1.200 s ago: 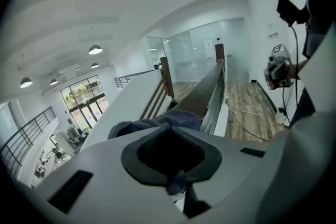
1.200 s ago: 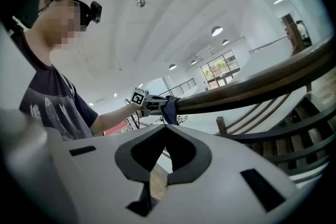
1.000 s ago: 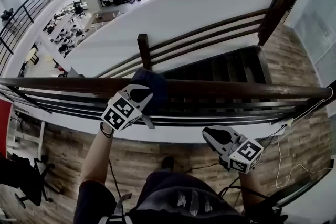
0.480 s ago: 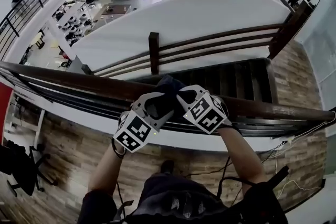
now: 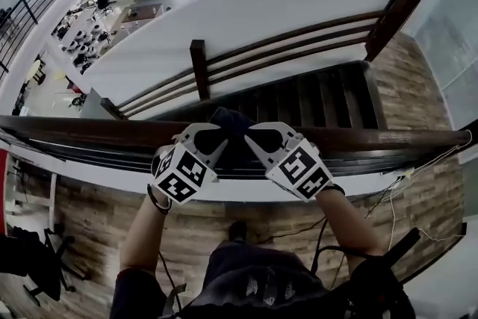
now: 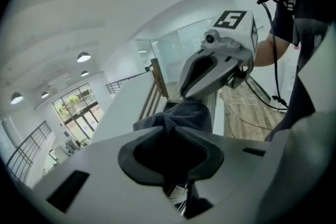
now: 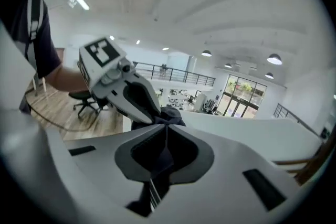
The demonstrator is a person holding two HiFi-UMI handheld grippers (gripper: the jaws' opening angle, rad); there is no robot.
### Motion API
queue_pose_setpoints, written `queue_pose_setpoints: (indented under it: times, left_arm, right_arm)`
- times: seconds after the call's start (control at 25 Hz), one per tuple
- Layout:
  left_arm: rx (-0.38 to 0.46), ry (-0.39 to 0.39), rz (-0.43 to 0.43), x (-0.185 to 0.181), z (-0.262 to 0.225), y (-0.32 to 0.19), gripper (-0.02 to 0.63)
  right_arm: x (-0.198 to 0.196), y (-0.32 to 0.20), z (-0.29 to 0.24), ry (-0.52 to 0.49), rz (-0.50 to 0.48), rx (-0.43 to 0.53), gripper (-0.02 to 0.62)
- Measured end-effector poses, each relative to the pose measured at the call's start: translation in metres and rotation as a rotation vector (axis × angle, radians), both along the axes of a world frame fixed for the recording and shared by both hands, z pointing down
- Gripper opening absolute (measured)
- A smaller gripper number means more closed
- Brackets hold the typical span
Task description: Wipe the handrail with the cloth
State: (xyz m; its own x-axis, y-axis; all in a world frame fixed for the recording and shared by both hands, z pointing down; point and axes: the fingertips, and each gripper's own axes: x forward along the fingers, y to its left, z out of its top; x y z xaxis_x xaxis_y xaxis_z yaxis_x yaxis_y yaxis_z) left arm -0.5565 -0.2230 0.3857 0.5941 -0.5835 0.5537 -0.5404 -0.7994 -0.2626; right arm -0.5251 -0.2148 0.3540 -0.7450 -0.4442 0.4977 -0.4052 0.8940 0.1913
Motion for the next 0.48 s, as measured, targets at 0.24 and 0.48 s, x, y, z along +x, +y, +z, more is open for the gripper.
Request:
queue_pose_setpoints:
  times: [0.24, 0.48]
  left_arm:
    - [0.014, -0.008, -0.217, -0.002, -0.002, -0.007, 0.034]
    - [0.09, -0.156, -0.311, 0.05, -0.001, -0.018, 0.032]
  right_arm:
    - [0.134, 0.068, -0.007, -0.271, 0.263, -0.14, 0.003]
    - [0.294, 0.133, 0.05, -0.304, 0.566, -0.264, 0.002]
